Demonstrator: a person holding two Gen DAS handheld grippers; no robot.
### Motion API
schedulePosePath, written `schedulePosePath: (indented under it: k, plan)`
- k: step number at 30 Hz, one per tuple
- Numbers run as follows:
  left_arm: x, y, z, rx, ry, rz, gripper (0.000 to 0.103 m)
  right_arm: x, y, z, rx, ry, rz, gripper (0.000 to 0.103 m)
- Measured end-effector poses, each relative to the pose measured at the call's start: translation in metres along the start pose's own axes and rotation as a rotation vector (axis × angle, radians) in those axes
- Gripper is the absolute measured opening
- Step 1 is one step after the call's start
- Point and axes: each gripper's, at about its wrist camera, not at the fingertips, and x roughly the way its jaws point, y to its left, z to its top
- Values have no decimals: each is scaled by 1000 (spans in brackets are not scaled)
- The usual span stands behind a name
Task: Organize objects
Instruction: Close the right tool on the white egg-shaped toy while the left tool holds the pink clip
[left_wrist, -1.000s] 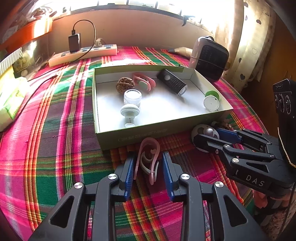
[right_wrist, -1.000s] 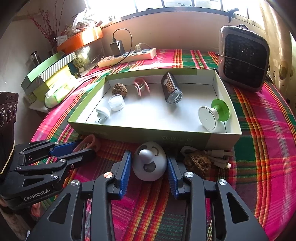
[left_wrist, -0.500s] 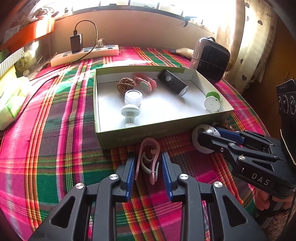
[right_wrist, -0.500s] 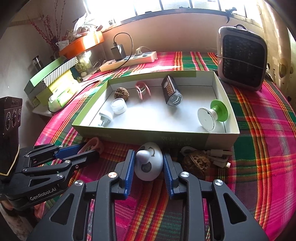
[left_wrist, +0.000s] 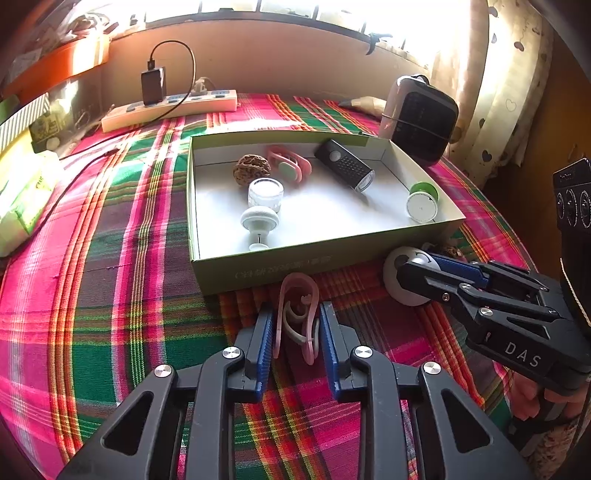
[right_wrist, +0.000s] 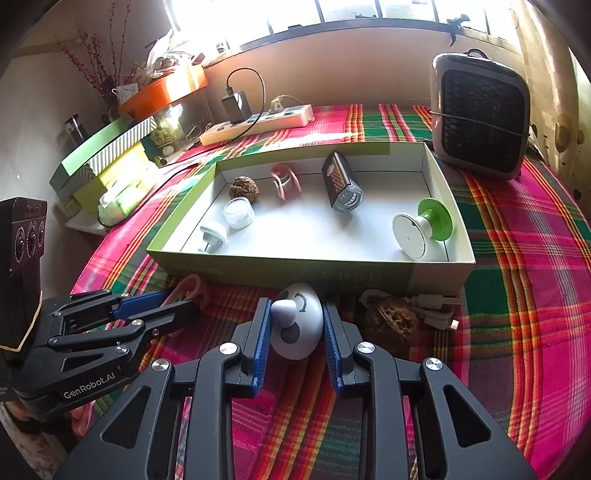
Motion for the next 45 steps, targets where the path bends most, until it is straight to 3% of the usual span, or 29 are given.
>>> schedulePosePath:
  k: [36,45]
  plan:
    - [-26,-11,-1,28,-57,2,20,-23,2,-1,-5,-45,16,28]
    - [-21,-9,-5,20,-34,-2,20,-28,-1,-3,5,-52,10,28]
